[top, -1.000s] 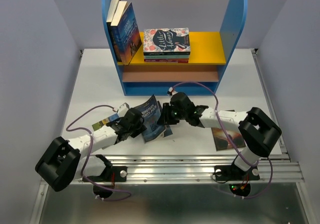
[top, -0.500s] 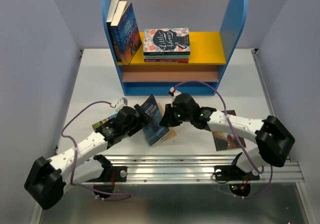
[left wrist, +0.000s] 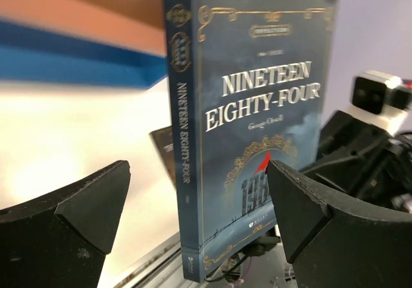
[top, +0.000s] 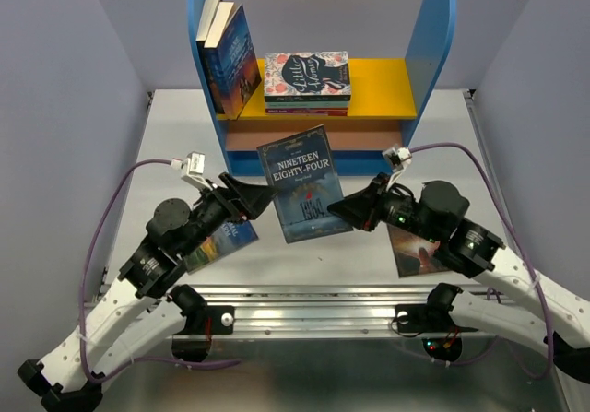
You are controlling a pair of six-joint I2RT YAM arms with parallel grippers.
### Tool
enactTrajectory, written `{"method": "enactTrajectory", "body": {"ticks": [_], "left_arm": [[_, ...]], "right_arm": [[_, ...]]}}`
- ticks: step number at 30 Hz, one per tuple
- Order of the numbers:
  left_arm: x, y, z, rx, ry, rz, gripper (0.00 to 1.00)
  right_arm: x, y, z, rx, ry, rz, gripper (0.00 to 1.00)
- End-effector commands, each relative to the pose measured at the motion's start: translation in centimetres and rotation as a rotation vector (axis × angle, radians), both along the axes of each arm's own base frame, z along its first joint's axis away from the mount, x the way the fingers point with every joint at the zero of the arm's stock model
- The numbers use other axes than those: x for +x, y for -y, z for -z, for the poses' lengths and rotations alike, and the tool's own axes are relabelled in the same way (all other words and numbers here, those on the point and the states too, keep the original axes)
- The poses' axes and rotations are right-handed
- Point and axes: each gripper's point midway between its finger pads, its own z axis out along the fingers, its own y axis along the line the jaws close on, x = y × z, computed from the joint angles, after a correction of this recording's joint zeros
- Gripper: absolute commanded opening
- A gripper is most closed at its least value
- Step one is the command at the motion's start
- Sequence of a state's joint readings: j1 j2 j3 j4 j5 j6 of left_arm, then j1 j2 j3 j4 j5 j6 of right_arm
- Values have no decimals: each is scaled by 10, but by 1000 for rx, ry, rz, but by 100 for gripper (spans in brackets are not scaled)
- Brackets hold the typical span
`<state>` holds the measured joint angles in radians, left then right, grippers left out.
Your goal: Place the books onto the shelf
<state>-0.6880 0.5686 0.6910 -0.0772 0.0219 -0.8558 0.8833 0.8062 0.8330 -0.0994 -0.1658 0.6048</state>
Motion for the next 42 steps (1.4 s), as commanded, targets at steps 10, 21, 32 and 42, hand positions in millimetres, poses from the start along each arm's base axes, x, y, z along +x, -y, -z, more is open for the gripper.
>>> {"method": "enactTrajectory", "body": {"ticks": [10, 21, 32, 42], "left_arm": [[-20, 26, -83, -54, 367, 203, 99], [-24, 17, -90, -76, 404, 172, 84], [-32, 21, -95, -129, 417, 212, 34], [-22, -5, -142, -119, 523, 55, 0]], "right_arm": [[-52, -4, -92, 246, 153, -255, 1], [-55, 5, -102, 235, 189, -240, 1], [-35, -14, -96, 260, 171, -212, 1], [12, 6, -50, 91, 59, 79, 100]]}}
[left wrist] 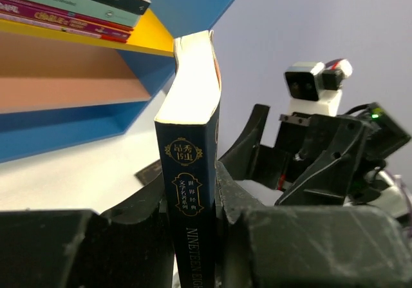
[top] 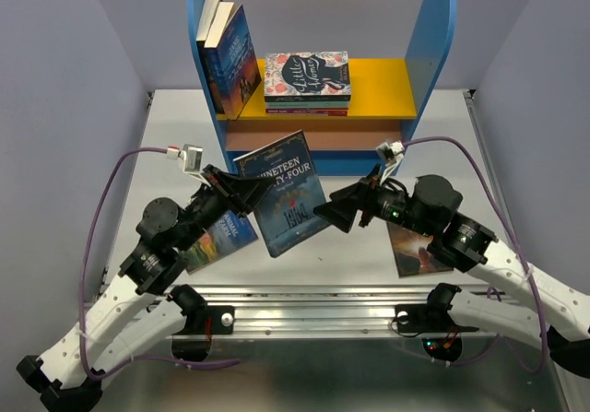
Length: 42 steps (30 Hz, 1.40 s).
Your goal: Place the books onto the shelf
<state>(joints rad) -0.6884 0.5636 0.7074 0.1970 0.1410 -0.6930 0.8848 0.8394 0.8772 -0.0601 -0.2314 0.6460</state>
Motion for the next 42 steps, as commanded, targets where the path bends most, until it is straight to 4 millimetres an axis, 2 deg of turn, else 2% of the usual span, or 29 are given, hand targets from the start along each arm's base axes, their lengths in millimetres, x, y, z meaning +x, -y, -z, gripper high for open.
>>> {"method": "enactTrajectory", "body": {"ticks": [1, 2, 3, 5, 6, 8, 9, 10, 11, 12, 13, 14, 15, 16, 17, 18, 19, 21, 22, 24, 25, 28, 29, 31, 32, 34, 36, 39, 42], "left_arm": [[-4, -14, -73, -64, 178, -60, 0], [-2, -16, -81, -59, 191, -77, 0], [-2, -24, -102, -58, 234, -115, 0], [6, -25, -117, -36, 262, -155, 0], [3, -34, -143, -60, 303, -187, 0], [14, -37, -159, -16, 355, -251, 0], [11, -48, -185, -32, 400, -296, 0], [22, -44, -188, 2, 406, -324, 0], [25, -48, -198, 10, 425, -357, 0], [25, -61, -220, 11, 467, -426, 0], [37, -57, -222, 40, 469, -451, 0], [39, -60, -231, 45, 489, -478, 0], [37, -69, -252, 42, 539, -525, 0], [40, -69, -259, 49, 556, -545, 0], [51, -63, -260, 69, 561, -562, 0], [52, -68, -272, 58, 580, -598, 0], [65, -62, -274, 95, 609, -633, 0], [77, -70, -286, 118, 622, -726, 0], [95, -63, -282, 184, 639, -768, 0], [103, -70, -294, 197, 656, -846, 0], [120, -62, -288, 268, 664, -881, 0], [131, -73, -300, 285, 669, -978, 0], [145, -71, -296, 329, 673, -996, 0], [156, -72, -296, 344, 680, -1004, 0], [170, -71, -287, 373, 673, -1005, 0], [185, -73, -273, 406, 644, -1020, 0], [195, -80, -258, 425, 617, -1045, 0], [214, -81, -217, 458, 590, -1052, 0], [228, -88, -194, 477, 551, -1071, 0]], "right_arm": [[21, 21, -30, 40, 56, 170, 100], [22, 23, -29, 38, 57, 187, 100], [26, 28, -25, 27, 49, 217, 100], [26, 38, -25, 31, 54, 255, 100], [27, 41, -20, 16, 46, 271, 100], [29, 50, -14, 0, 44, 312, 100], [28, 59, -11, -14, 39, 338, 100], [29, 64, -8, -23, 35, 356, 100], [29, 69, -4, -35, 27, 374, 100], [31, 80, 0, -47, 14, 424, 100], [30, 85, 0, -41, 1, 445, 100], [30, 90, 0, -36, 2, 460, 100], [29, 97, 0, -26, 6, 482, 100], [29, 100, -1, -17, 8, 493, 100], [29, 103, -1, -13, 10, 502, 100], [28, 106, -4, -2, 15, 512, 100], [29, 111, -7, 6, 22, 533, 100], [30, 114, -10, 11, 27, 547, 100], [31, 113, -11, 6, 30, 547, 100], [32, 110, -9, -4, 29, 536, 100], [33, 107, -9, -18, 32, 528, 100], [34, 103, -4, -48, 28, 518, 100], [34, 102, -4, -53, 26, 518, 100], [35, 101, -2, -63, 29, 516, 100], [35, 101, -2, -65, 29, 516, 100], [36, 102, -3, -70, 35, 520, 100], [36, 102, -4, -70, 40, 522, 100], [39, 103, -1, -81, 40, 536, 100], [40, 102, 1, -90, 39, 533, 100]]}}
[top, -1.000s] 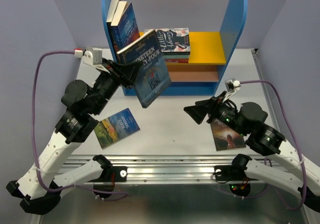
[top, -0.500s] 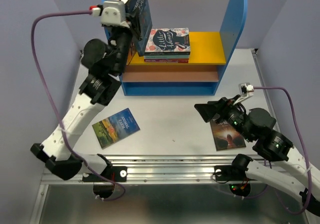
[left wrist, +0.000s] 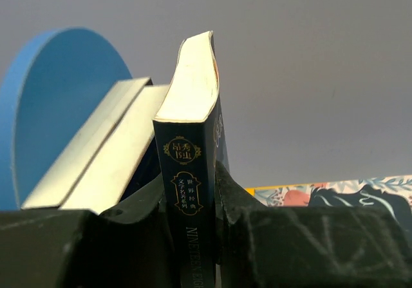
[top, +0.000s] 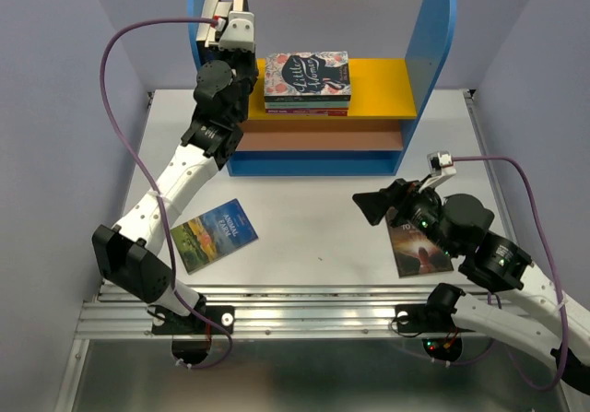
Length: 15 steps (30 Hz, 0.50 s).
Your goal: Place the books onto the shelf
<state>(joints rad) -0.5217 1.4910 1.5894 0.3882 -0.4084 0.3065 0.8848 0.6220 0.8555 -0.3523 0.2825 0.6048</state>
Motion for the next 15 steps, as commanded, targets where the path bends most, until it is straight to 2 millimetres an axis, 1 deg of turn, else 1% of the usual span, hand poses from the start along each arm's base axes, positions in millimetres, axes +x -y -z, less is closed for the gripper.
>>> {"method": "enactTrajectory", "body": {"ticks": [1, 2, 3, 6, 7, 8, 9, 12, 15], "left_arm": [[-29, -35, -57, -143, 228, -41, 0], [-26, -36, -53, -144, 223, -36, 0], [-22, -35, -40, -135, 210, -28, 0], [-23, -36, -27, -144, 208, -27, 0], [-22, -38, -17, -149, 207, -36, 0], [-23, -40, -13, -158, 206, -49, 0], [-22, -41, -5, -161, 200, -57, 0], [-20, -41, 3, -153, 186, -60, 0], [-20, -44, 6, -179, 176, -69, 0]], "right_arm": [[2, 4, -19, 17, 45, 20, 100], [3, 4, -17, 13, 41, 20, 100], [3, 3, -16, 10, 39, 17, 100], [3, 4, -15, 8, 39, 20, 100], [3, 3, -15, 7, 38, 19, 100], [3, 4, -14, 7, 38, 19, 100], [2, 3, -13, 7, 36, 17, 100], [3, 3, -11, 9, 29, 18, 100], [3, 2, -7, 10, 18, 22, 100]]}}
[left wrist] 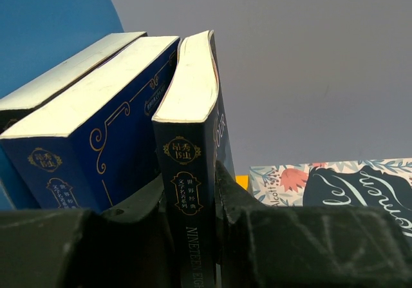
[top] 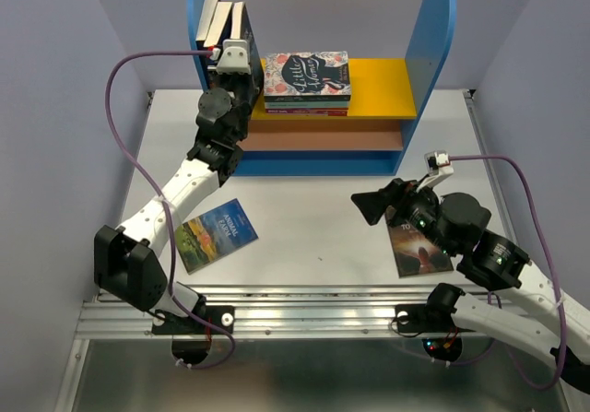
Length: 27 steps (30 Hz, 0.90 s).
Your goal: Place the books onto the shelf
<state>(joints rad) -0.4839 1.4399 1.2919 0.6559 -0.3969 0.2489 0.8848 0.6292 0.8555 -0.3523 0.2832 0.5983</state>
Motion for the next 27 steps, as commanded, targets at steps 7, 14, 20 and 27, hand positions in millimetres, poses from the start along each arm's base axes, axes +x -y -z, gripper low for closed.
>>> {"method": "enactTrajectory", "body": {"ticks": [7, 14, 20, 27], "left_arm": [[-32, -30, -54, -130, 154, -40, 40], [-30, -29, -51, -140, 140, -36, 57], [-37, -31, -67, -166, 165, -32, 60], [-54, -40, -92, -231, 197, -38, 68]], "right_arm": [[1, 1, -8, 22, 12, 9, 100], [0, 0, -11, 34, 15, 4, 100], [-2, -5, -7, 28, 1, -19, 100], [-1, -8, -2, 26, -6, -30, 100]]}}
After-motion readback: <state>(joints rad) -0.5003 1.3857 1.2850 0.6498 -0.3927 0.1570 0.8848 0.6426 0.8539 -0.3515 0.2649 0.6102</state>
